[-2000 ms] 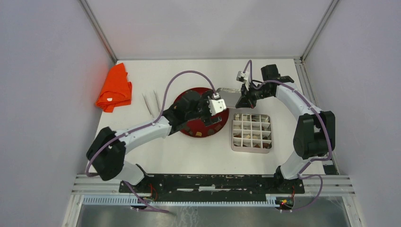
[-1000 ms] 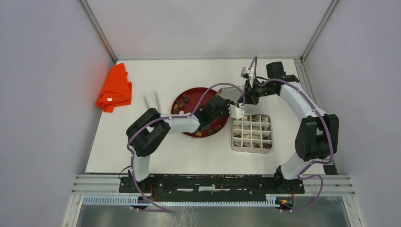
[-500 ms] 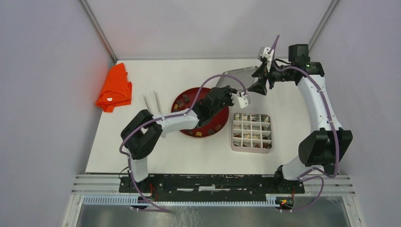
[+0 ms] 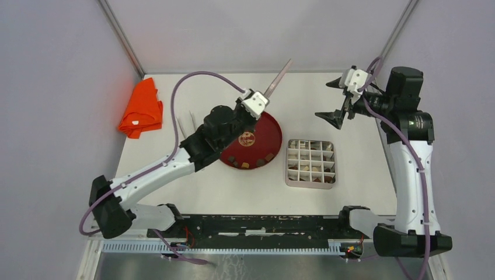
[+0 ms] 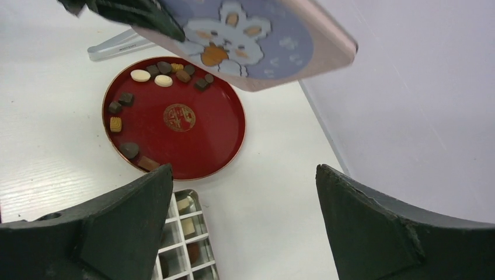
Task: Pack the chocolate
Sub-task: Pick up the box lid from the center of the board.
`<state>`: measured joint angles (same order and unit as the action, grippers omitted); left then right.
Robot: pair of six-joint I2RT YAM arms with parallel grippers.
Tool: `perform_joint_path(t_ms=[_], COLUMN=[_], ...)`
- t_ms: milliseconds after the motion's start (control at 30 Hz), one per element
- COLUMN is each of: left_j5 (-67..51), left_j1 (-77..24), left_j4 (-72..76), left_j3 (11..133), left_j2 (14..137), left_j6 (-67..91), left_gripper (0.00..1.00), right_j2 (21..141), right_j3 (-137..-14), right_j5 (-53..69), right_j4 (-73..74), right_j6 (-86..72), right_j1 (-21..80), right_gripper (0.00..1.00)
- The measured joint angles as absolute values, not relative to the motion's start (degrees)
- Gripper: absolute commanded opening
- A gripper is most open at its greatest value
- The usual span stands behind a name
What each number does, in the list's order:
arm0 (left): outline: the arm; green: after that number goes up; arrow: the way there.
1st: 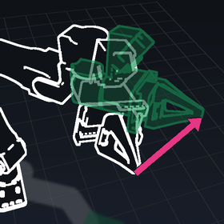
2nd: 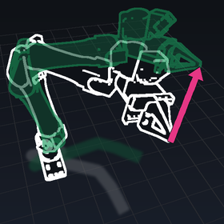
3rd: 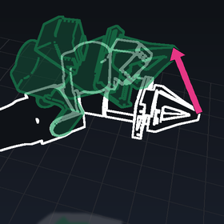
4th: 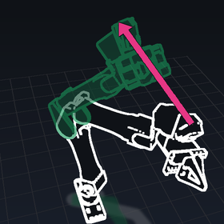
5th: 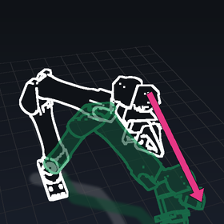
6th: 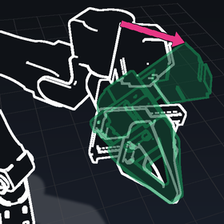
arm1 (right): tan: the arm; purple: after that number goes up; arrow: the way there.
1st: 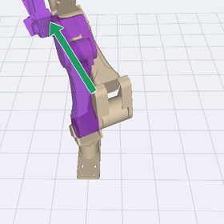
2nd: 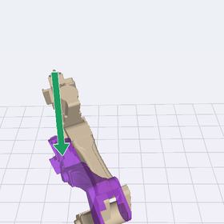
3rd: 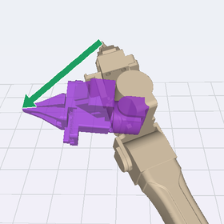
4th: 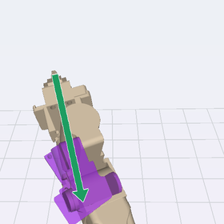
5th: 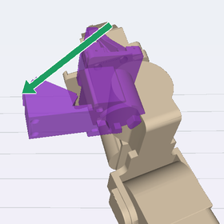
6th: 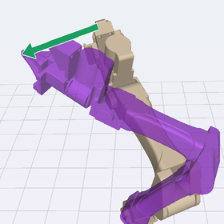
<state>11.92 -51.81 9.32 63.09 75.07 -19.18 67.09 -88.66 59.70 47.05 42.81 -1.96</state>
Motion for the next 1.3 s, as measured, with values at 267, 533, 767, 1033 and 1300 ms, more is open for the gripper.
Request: perform_joint_path(t_ms=[267,533,767,1033,1300], left_j5=[5.6,-10.3,-17.9,-21.7,-24.3], left_j1=[-48.0,-39.9,-38.0,-37.3,-37.3], left_j4=[-3.3,-4.7,-4.5,-4.4,-2.0], left_j3=[62.4,58.0,58.0,58.0,56.5], left_j2=[61.5,55.9,55.2,56.3,56.4], left_j6=[4.0,20.8,27.5,29.4,33.1], left_gripper=[0.02,0.02,0.02,0.02,0.02], right_j2=[57.1,52.3,51.7,51.6,51.7], right_j3=[-75.2,-61.6,-56.1,-55.4,-54.6], right_j5=[60.3,61.8,64.1,65.2,66.7], right_j4=[42.9,39.3,37.2,36.3,33.9], right_j6=[42.3,43.7,43.9,43.9,40.3], right_j1=[-3.8,-3.9,-3.9,-3.9,-3.9], right_gripper=[0.98,0.98,0.98,0.98,0.98])
